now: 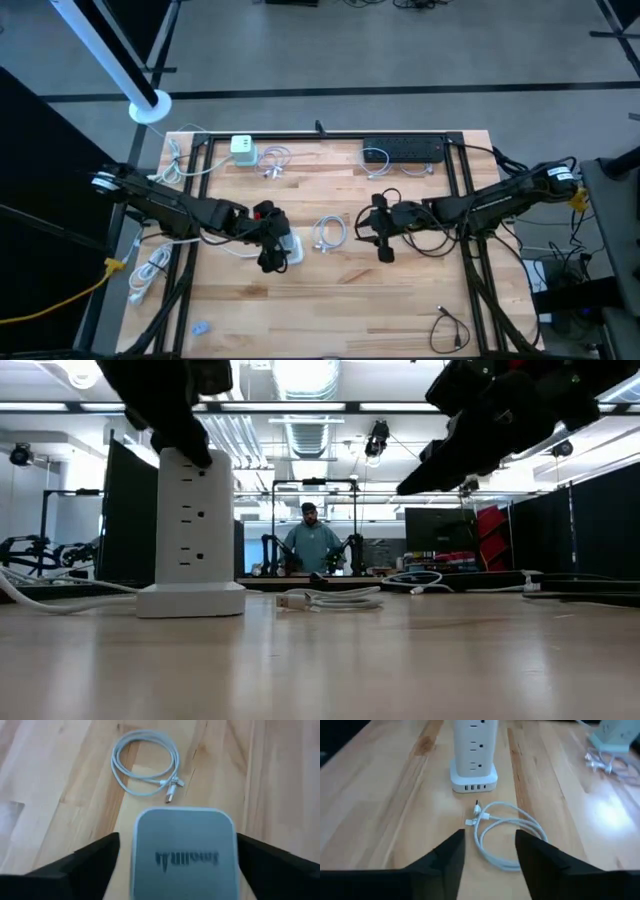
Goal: Insert USB
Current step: Move the bottom white outlet extension to the center of the table, then insert the bottom white charger cable into the bottom white outlet extension
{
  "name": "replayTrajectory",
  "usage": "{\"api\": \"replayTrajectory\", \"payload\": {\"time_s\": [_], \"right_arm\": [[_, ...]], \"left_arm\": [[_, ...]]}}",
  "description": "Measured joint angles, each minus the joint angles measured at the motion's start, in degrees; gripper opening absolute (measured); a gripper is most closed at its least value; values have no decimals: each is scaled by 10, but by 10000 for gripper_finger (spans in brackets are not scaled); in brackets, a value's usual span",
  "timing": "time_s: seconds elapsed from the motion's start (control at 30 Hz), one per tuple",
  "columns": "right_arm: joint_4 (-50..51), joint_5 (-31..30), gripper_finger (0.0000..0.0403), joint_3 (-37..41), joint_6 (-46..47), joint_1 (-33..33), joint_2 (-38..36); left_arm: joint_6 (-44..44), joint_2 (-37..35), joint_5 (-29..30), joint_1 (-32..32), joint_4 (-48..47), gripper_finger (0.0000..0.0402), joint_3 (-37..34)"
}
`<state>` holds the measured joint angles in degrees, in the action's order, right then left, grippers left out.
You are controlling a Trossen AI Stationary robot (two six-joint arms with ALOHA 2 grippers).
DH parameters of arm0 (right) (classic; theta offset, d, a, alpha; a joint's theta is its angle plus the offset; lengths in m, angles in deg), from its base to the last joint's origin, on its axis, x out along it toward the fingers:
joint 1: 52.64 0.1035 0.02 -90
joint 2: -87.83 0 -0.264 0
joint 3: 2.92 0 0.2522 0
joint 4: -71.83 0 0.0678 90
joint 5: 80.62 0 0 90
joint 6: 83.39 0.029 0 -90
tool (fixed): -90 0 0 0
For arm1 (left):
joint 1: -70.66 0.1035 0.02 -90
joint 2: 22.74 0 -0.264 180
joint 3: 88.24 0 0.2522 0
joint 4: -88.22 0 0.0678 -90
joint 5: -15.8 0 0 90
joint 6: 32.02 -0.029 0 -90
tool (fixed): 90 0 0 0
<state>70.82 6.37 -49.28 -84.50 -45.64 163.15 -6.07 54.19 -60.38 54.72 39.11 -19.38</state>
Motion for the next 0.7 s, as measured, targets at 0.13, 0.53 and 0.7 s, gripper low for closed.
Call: {"api": "replayTrajectory", "payload": {"time_s": [0.13,0.53,0.7], "right_arm": [[-92,0,183,-8,-13,0,91],[-50,20,154,-247,-71,5,347],[72,20,136,-305,-70,6,387]], "left_arm": [[1,-2,0,0,-50,370,15],[56,-9,8,0,-166,340,138],[120,-10,7,-1,-227,340,166]]}}
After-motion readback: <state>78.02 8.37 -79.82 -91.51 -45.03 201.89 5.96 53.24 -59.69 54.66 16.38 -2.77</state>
